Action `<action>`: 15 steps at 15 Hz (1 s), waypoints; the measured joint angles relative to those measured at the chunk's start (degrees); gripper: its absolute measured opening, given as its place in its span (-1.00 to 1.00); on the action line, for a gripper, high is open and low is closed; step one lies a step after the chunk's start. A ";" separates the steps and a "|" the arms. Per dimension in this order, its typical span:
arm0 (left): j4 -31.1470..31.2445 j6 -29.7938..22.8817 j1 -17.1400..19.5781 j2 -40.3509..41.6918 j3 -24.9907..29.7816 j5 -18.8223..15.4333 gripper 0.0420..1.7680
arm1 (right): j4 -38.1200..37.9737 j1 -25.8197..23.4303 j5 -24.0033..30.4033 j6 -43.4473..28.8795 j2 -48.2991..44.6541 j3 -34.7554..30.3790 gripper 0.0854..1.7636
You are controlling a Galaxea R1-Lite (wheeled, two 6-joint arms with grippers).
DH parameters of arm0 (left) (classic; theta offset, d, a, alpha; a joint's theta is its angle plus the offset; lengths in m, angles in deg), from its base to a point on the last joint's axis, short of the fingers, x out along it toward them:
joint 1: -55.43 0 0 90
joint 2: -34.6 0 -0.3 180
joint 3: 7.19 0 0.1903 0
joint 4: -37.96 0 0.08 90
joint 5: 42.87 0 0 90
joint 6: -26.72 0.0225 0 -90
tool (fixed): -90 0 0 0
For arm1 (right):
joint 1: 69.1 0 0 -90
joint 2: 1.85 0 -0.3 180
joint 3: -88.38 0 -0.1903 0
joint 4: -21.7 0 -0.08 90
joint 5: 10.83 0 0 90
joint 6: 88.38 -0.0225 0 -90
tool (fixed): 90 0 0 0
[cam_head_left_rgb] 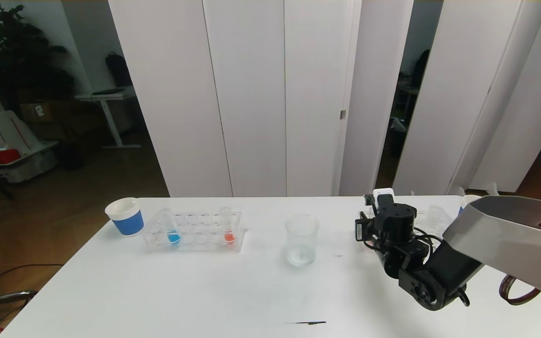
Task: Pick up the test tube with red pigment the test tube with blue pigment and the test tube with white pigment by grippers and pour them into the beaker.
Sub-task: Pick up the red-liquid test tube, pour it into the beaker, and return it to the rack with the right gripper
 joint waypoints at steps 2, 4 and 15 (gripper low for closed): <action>-0.09 0.00 -0.01 0.00 -0.02 -0.05 0.98 | 0.13 0.05 -0.07 -0.07 0.35 0.17 -0.47; 0.02 0.00 -0.04 0.02 -0.02 -0.02 0.98 | -0.02 -0.06 0.00 -0.13 0.51 0.21 -0.38; 0.00 0.00 0.00 0.02 0.00 0.00 0.98 | 0.11 -0.41 0.13 -0.33 0.44 0.39 -0.40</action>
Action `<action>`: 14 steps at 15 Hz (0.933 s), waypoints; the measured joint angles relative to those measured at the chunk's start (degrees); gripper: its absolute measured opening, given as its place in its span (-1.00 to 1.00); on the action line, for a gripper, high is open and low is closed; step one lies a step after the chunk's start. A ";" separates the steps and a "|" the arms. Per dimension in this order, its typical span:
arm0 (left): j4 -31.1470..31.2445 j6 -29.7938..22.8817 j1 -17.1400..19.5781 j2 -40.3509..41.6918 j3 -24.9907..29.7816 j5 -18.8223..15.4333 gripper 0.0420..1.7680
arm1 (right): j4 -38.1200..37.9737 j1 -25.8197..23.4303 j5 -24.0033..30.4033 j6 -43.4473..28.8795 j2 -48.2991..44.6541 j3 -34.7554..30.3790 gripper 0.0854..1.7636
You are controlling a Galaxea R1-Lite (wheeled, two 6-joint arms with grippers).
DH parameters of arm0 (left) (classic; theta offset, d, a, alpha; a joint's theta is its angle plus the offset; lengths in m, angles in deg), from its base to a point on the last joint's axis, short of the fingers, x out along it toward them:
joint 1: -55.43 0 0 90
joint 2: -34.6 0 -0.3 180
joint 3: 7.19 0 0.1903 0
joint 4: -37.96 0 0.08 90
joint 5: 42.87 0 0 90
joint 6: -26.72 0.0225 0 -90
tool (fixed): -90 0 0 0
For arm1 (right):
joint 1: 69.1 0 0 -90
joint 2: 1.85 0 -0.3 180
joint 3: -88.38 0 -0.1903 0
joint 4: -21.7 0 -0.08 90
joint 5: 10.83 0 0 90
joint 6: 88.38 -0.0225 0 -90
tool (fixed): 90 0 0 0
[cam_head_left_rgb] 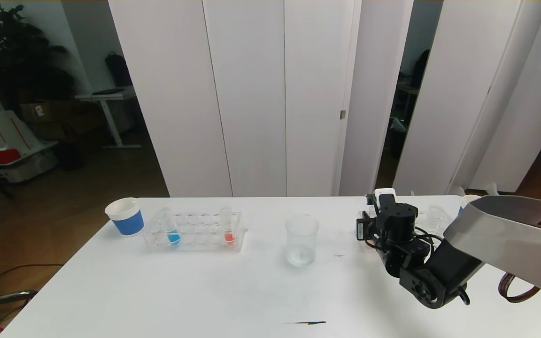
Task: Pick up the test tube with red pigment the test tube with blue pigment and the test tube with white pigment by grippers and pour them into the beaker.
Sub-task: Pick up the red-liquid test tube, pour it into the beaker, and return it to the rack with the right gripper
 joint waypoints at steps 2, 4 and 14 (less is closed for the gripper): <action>0.00 0.00 0.00 0.00 0.00 0.00 0.98 | 0.24 -0.02 0.00 -0.05 -0.09 0.00 -0.40; 0.00 0.00 0.02 0.00 0.00 0.00 0.98 | 0.30 -0.06 0.76 -0.60 -0.44 -0.02 -0.40; 0.00 0.00 -0.01 0.00 0.00 0.00 0.98 | -4.66 -0.04 3.86 -0.57 -8.14 1.71 -0.39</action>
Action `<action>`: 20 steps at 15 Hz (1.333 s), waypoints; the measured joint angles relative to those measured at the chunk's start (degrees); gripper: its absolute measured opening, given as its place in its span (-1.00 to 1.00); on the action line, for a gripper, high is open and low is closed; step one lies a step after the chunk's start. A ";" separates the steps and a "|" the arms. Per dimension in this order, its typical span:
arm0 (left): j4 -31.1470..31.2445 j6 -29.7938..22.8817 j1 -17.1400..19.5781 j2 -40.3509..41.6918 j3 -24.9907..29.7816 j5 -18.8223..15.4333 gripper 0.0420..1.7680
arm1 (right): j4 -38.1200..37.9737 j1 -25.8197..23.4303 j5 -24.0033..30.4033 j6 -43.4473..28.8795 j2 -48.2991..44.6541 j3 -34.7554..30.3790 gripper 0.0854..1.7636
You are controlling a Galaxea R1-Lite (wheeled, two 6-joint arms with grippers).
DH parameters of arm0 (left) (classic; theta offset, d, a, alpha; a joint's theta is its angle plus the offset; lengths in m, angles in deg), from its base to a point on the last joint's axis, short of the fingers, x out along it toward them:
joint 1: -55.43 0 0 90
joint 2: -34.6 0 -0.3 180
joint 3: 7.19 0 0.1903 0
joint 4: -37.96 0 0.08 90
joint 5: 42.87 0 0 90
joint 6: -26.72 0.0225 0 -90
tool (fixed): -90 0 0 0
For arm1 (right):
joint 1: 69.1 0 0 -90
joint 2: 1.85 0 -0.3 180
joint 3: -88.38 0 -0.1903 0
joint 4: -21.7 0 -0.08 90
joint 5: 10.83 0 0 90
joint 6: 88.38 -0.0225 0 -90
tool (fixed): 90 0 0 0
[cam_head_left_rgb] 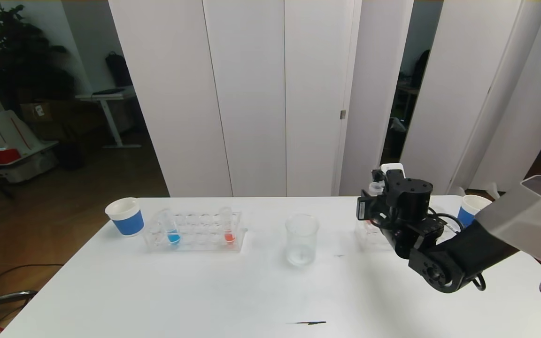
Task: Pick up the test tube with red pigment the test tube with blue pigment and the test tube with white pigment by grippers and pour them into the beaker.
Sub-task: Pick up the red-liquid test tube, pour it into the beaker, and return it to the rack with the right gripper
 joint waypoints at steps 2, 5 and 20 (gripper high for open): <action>0.02 0.00 0.04 0.00 0.00 -0.02 0.98 | -4.19 -0.35 0.11 0.05 -2.12 2.93 -0.39; -0.01 0.00 0.00 0.00 0.00 0.00 0.98 | -13.90 -1.56 1.44 0.07 -4.05 11.95 -0.39; 0.00 -0.01 0.01 0.00 0.00 -0.02 0.98 | -28.37 -6.12 40.09 8.17 -1.54 37.22 -0.39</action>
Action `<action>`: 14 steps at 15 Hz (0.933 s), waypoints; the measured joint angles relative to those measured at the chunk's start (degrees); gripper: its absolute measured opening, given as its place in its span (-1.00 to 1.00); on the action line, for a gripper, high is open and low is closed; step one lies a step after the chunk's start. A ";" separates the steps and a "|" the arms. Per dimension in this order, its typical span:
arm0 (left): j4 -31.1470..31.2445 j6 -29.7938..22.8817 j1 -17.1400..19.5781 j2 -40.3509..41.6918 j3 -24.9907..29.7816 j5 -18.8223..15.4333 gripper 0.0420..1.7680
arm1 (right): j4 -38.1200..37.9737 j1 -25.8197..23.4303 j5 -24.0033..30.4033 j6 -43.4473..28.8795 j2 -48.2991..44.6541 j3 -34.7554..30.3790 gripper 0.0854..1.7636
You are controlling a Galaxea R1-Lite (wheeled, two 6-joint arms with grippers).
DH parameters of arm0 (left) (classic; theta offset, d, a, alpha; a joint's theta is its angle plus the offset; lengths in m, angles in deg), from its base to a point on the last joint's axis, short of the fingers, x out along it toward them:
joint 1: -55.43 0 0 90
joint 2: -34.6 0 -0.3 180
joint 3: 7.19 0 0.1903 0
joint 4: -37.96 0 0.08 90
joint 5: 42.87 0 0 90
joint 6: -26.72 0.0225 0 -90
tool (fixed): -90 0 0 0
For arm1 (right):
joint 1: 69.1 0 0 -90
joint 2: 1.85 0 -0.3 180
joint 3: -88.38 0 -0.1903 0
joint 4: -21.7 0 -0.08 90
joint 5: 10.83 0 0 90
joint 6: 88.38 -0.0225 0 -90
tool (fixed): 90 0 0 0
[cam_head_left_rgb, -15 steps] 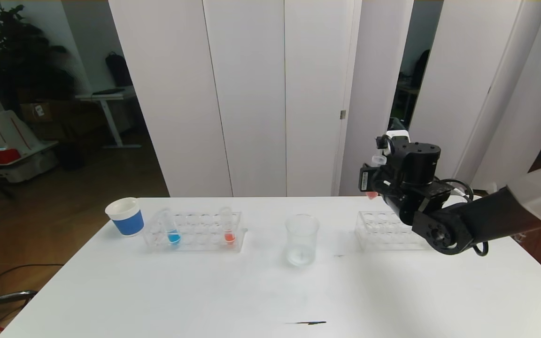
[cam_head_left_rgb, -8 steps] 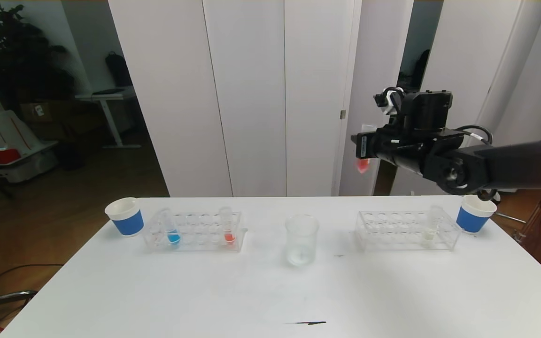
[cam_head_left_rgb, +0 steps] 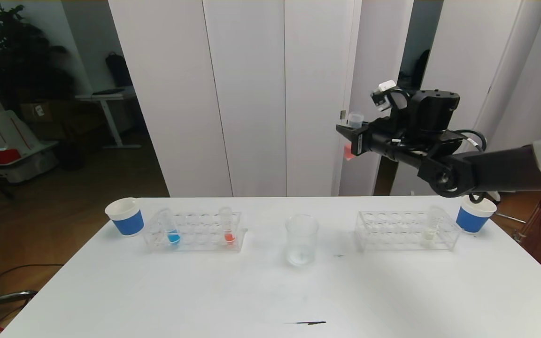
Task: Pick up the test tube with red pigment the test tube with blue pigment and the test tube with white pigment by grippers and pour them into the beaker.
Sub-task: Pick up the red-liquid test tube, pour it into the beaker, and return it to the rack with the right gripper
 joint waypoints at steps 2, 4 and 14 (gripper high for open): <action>0.00 0.01 0.02 0.00 0.00 0.00 0.98 | 0.15 0.43 5.38 1.44 1.21 -0.24 -0.39; 0.00 0.00 0.00 0.00 0.00 0.02 0.98 | -0.09 1.02 8.72 4.83 1.82 -0.94 -0.39; 0.00 0.00 -0.01 0.00 0.00 0.02 0.98 | 4.02 2.07 19.35 20.24 2.10 -8.59 -0.39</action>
